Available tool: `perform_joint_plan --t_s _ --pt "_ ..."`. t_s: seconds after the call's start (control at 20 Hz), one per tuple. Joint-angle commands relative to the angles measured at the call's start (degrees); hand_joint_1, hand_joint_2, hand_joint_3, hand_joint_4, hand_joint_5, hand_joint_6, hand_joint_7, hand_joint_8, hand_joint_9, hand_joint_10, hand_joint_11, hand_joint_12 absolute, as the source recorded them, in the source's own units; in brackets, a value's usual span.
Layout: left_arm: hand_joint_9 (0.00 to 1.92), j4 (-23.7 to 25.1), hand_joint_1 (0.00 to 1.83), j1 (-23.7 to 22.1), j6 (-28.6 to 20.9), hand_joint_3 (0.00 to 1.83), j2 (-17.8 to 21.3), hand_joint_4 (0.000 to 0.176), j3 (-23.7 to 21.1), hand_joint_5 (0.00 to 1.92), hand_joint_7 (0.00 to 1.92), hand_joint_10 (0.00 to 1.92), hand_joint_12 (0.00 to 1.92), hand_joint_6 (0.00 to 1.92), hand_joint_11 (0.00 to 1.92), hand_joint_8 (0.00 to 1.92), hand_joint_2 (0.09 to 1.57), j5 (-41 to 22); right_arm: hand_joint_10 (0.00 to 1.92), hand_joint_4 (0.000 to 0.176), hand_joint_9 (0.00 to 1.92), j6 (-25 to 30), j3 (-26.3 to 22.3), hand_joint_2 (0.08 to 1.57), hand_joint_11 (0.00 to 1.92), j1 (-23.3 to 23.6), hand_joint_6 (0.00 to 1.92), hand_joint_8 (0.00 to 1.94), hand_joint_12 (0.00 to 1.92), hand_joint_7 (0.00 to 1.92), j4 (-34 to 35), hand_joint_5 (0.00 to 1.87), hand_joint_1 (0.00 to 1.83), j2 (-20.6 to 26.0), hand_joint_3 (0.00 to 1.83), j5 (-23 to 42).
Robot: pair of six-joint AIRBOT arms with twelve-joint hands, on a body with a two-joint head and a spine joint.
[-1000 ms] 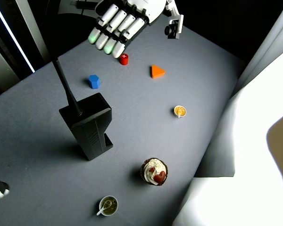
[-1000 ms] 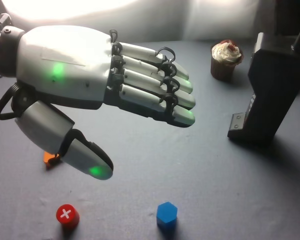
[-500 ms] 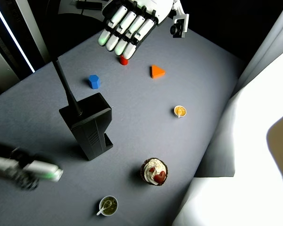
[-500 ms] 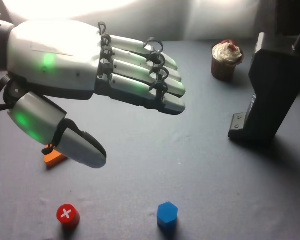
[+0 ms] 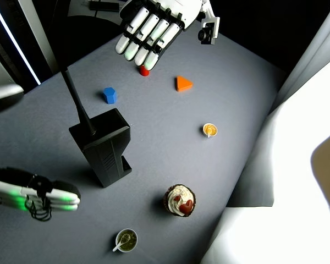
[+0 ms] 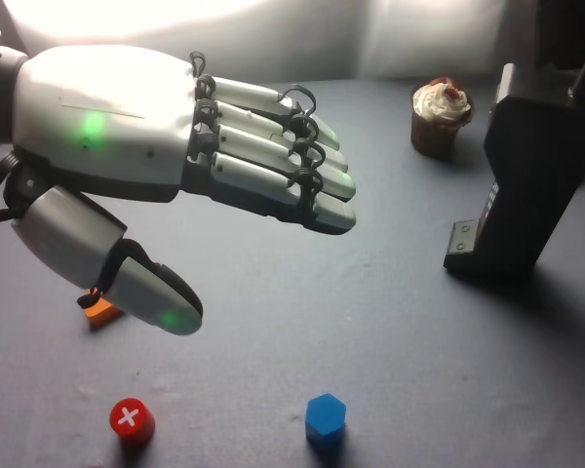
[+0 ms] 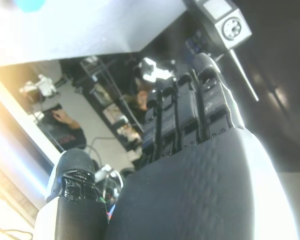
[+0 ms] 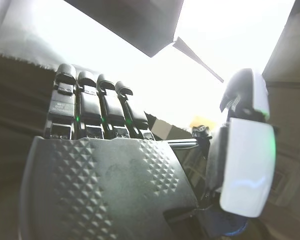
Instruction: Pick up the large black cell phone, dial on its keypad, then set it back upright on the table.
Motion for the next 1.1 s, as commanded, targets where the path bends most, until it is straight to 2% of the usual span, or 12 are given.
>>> perform_joint_plan --t_s 0.0,0.15,0.35,0.45,0.65,0.9,1.05 --pt "0.16 -5.72 0.05 -1.4 -0.26 0.0 0.54 0.0 0.08 0.17 0.17 0.0 0.4 0.0 0.0 0.0 1.2 -2.7 0.0 0.0 0.0 0.62 0.71 0.93 0.0 0.87 0.0 0.0 0.16 0.0 -0.15 0.0 0.78 0.19 0.0 6.87" --pt "0.13 -5.73 0.07 -1.52 -0.26 0.0 0.54 0.0 0.08 0.15 0.13 0.0 0.3 0.0 0.0 0.0 1.2 -2.7 0.0 0.0 0.0 0.53 2.54 0.9 0.0 2.82 0.0 0.0 0.11 0.0 -0.16 0.0 0.86 -1.11 0.0 5.4" --pt "0.16 -5.71 0.13 -1.57 -0.26 0.0 0.54 0.0 0.08 0.18 0.17 0.01 0.38 0.0 0.0 0.0 1.18 -2.68 0.0 0.0 0.0 -0.09 3.76 0.88 0.0 4.14 0.0 0.0 0.07 0.0 -0.18 0.0 0.88 -2.38 0.0 4.21" --pt "0.16 -5.7 0.1 -1.59 -0.26 0.0 0.54 0.0 0.08 0.18 0.17 0.0 0.44 0.0 0.0 0.0 1.18 -2.66 0.0 0.0 0.0 -0.22 4.02 0.87 0.0 4.43 0.0 0.0 0.1 0.0 -0.19 0.0 0.89 -2.76 0.0 3.96" --pt "0.17 -5.7 0.12 -1.67 -0.25 0.0 0.53 0.0 0.08 0.18 0.18 0.0 0.45 0.0 0.0 0.01 1.19 -2.64 0.0 0.0 0.0 -0.23 4.4 0.85 0.0 4.88 0.0 0.0 0.11 0.0 -0.2 0.0 0.92 -3.33 0.0 3.42" --pt "0.15 -5.6 0.09 -1.71 -0.25 0.0 0.53 0.0 0.1 0.17 0.16 0.0 0.41 0.0 0.0 0.0 1.19 -2.64 0.0 0.0 0.0 -0.34 5.07 0.9 0.0 5.76 0.0 0.0 0.01 0.0 -0.6 0.0 0.95 -4.03 0.01 2.86" --pt "0.15 -5.6 0.17 -1.75 -0.25 0.0 0.53 0.0 0.1 0.19 0.17 0.0 0.41 0.01 0.0 0.0 1.18 -2.65 0.0 0.0 0.0 -0.39 5.75 0.89 0.01 7.08 0.0 0.0 0.01 0.0 -0.91 0.0 0.95 -4.46 0.0 1.88"
